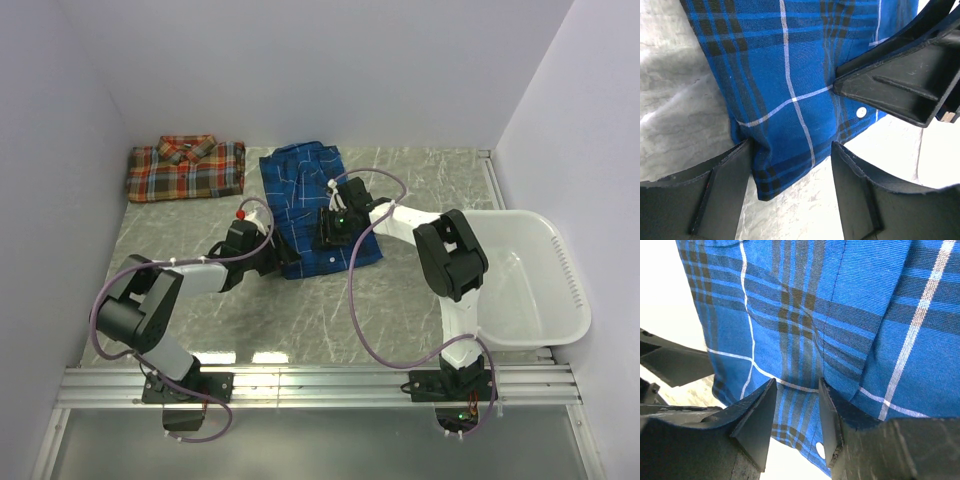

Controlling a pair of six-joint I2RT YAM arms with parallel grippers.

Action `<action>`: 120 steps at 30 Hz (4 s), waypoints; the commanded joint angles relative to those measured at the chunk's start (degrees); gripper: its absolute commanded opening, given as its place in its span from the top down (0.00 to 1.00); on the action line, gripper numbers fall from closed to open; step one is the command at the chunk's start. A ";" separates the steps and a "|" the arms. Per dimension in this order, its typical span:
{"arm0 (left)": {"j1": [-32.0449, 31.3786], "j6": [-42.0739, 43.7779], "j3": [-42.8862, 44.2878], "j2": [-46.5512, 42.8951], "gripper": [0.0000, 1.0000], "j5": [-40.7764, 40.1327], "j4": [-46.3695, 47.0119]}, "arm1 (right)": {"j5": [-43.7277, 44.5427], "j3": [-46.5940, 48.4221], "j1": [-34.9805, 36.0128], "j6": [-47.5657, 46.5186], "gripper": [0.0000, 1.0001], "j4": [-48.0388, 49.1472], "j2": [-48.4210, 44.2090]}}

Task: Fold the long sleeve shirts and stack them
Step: Fold the shirt

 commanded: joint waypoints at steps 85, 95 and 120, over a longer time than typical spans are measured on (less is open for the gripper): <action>7.99 -1.01 19.41 1.24 0.70 11.05 -23.38 | -12.25 -12.91 3.17 10.10 0.56 11.99 -14.02; 8.07 1.37 27.16 14.87 0.77 8.50 -24.88 | -19.54 -9.84 7.57 10.64 0.58 10.08 -4.02; 8.69 11.99 45.50 12.23 0.29 -11.61 -34.89 | 6.00 -9.75 5.11 -4.04 0.57 -11.03 -21.75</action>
